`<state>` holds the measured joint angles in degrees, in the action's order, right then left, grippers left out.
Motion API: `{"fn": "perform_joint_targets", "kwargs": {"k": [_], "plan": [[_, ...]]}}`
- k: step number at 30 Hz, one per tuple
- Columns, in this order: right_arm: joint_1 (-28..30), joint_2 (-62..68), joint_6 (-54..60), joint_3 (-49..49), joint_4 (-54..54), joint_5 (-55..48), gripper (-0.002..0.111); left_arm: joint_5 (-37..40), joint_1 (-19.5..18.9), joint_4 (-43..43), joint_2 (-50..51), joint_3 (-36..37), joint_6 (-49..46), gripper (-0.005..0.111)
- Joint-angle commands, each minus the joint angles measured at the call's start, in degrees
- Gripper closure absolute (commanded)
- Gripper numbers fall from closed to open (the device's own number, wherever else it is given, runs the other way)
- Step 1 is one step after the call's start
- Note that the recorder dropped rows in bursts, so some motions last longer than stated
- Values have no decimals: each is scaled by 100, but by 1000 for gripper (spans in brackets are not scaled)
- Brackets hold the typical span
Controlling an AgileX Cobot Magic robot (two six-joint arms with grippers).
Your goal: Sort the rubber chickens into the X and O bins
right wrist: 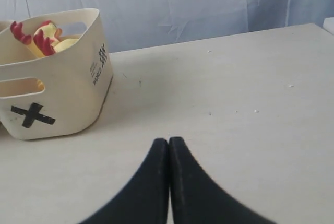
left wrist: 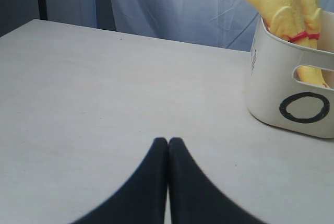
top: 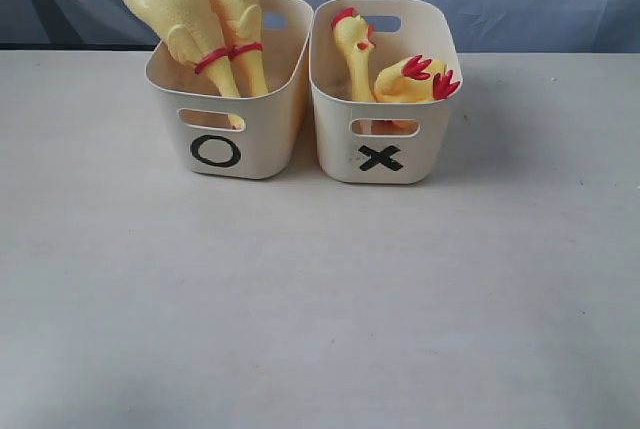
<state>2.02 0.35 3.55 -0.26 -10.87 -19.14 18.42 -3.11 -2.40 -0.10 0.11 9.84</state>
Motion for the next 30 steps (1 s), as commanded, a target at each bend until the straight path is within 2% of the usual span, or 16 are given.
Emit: {"fn": "perform_joint_targets", "kwargs": {"k": [1,7,16,28,30], "plan": [[25,-35,-312,26,-19,-25,109,-40,50,-2,10,-11,6,107],[25,-35,-355,26,81,-86,109,-40,50,-2,10,-11,6,107],[36,-35,-355,26,930,-206,109,-40,50,-2,10,-11,6,107],[25,-35,-355,26,1186,-163,109,-40,50,-2,10,-11,6,107],[-125,-35,-355,26,1199,-163,109,-40,50,-2,10,-11,6,107]]}}
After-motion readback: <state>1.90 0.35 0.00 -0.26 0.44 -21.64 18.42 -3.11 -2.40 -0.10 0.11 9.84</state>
